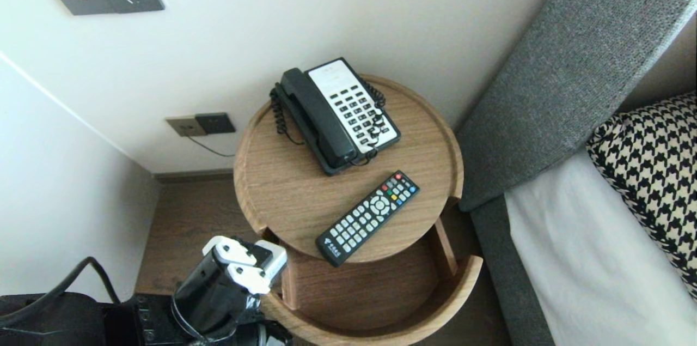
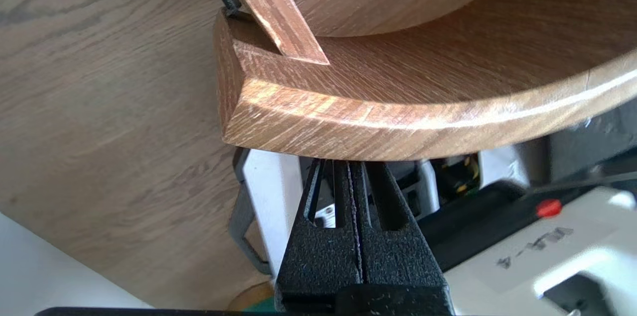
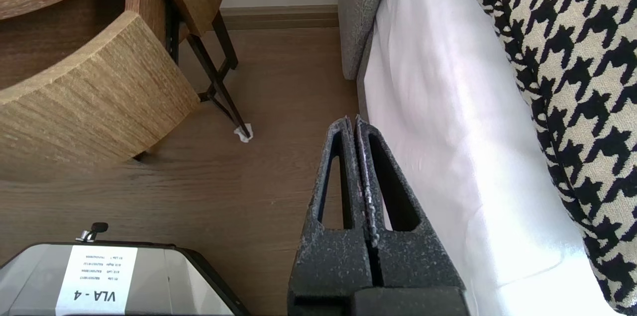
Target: Close the nightstand drawer
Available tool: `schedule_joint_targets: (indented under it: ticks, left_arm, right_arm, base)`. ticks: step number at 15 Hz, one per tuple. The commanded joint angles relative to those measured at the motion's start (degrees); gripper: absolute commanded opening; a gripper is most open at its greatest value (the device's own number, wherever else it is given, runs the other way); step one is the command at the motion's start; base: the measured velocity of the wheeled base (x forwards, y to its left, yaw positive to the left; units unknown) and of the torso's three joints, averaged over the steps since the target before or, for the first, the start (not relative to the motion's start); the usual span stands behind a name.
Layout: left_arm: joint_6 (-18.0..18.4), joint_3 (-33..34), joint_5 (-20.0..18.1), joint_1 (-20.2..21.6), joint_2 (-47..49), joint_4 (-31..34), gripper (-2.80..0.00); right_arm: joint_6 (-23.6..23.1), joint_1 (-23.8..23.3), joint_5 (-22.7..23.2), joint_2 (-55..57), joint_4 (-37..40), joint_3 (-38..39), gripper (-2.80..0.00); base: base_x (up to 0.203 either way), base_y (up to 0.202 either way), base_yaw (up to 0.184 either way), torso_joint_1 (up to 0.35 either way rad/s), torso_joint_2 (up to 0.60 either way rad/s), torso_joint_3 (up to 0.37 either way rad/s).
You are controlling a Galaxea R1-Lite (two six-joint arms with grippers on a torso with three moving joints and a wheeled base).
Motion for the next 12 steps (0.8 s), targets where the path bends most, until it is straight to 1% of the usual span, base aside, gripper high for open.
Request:
schedule_joint_targets:
  ticks: [1,3,5,6,12]
  left_arm:
    - [-1.74,-0.88,0.14,1.25,0.19,-0.56,-2.8]
    - [-2.21,-1.66,0.3,2.28,-0.12,-0.73,-2.8]
    - [-3.92,-2.83,5.04,2.85,0.6,-0.79,-2.8]
    - [-4.15,-3.23,6.03,3.22,1.08,-1.05,-2.8]
    - [-3.99,-4.12,6.21,4.12,1.17,-1.44,-2.8]
  right_arm:
    - [-0.05,0.02,0.02,-0.19,0.0,0.01,-2.8]
    - [-0.05,0.02,0.02,-0.19,0.0,0.01,-2.8]
    - [-0.05,0.02,0.02,-0.19,0.0,0.01,-2.8]
    - [-0.05,0.02,0.02,-0.19,0.0,0.01,-2.8]
    - [-0.05,0.02,0.02,-0.19,0.0,0.01,-2.8]
  base:
    - [0.0,0.0,0.0,0.0,0.0,0.0]
    - [0.0,0.0,0.0,0.0,0.0,0.0]
    - [0.0,0.0,0.0,0.0,0.0,0.0]
    - [0.0,0.0,0.0,0.0,0.0,0.0]
    - [0.0,0.0,0.0,0.0,0.0,0.0]
